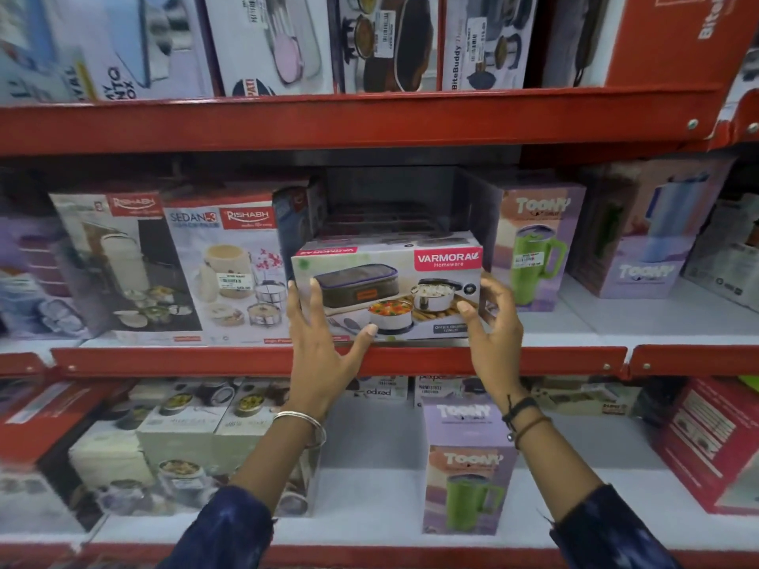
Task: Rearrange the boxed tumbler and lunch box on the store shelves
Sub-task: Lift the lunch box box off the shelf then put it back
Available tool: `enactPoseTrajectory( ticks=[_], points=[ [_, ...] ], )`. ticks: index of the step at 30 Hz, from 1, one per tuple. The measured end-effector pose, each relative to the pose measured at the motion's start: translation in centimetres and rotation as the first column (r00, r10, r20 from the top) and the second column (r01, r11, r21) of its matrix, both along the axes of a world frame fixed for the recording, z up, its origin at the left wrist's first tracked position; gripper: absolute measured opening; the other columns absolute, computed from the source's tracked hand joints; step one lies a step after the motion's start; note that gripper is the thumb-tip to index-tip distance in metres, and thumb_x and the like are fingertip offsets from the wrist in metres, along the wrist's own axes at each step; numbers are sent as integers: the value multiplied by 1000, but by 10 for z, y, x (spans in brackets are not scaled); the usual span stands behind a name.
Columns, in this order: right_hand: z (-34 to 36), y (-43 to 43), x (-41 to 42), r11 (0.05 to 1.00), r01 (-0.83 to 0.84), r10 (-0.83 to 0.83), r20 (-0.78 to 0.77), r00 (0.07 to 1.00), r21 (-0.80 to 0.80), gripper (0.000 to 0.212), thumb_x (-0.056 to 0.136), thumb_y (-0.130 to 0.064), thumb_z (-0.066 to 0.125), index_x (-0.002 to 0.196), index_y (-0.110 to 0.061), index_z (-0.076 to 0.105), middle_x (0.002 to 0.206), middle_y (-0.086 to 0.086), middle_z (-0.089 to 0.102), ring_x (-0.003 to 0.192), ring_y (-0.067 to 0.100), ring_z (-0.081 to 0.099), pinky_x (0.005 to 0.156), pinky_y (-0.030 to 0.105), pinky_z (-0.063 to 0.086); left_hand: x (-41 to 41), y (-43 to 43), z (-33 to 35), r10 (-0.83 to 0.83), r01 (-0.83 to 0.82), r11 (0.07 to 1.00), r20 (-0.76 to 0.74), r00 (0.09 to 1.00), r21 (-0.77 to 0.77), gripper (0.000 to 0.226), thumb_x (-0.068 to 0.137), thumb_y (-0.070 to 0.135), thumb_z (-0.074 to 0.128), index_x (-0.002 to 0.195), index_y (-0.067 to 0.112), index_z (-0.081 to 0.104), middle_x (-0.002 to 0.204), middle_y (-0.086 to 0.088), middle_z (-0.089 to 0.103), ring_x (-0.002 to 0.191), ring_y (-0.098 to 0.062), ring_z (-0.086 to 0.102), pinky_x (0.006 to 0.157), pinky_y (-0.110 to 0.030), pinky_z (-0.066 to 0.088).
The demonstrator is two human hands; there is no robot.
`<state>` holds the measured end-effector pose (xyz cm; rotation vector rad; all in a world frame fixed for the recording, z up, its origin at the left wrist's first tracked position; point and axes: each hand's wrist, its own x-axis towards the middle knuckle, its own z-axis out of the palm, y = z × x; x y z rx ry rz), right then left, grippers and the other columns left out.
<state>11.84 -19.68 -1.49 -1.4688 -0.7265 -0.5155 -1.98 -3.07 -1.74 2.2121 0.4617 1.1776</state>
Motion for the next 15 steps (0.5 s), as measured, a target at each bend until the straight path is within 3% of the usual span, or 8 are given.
enactPoseTrajectory(
  ticks=[3,6,10,12,15],
  points=[
    [-12,13,9,997,-5,2,-35,999,-71,38,90,-14,59,127,-12,47,132,5,55,108,-13,52,94,18,49,10,15,-10,-22,21,999,-45,999,-29,98,77,69,49,147,31,-8,155,-5,-26,139,-13,-28,113,-40,-1],
    [-21,21,17,985,54,-63,-52,997,-162,38,90,-21,60,125,-15,48,126,6,59,111,10,55,92,29,50,17,19,-21,-38,42,998,-93,995,40,96,80,70,36,147,23,-14,151,-7,-36,138,-18,-33,115,-46,-9],
    [-28,23,23,926,264,-248,93,964,-272,39,87,-25,64,122,-12,51,120,9,62,107,26,58,83,39,52,24,19,-26,-66,75,995,-120,991,71,92,84,71,25,143,21,-24,145,-5,-45,136,-19,-38,112,-40,-14],
    [-30,24,25,893,331,-301,141,943,-304,40,85,-22,66,120,-10,52,116,12,64,104,29,59,84,46,52,27,20,-28,-44,57,995,-159,986,82,93,83,72,23,141,18,-25,142,-6,-48,135,-20,-39,112,-40,-15],
    [-31,24,28,867,372,-339,154,928,-333,40,84,-24,67,119,-11,51,113,13,65,106,31,58,89,46,47,31,19,-29,-9,21,998,-196,981,60,95,84,68,28,144,11,-18,142,-6,-48,135,-24,-39,113,-40,-12]
  ],
)
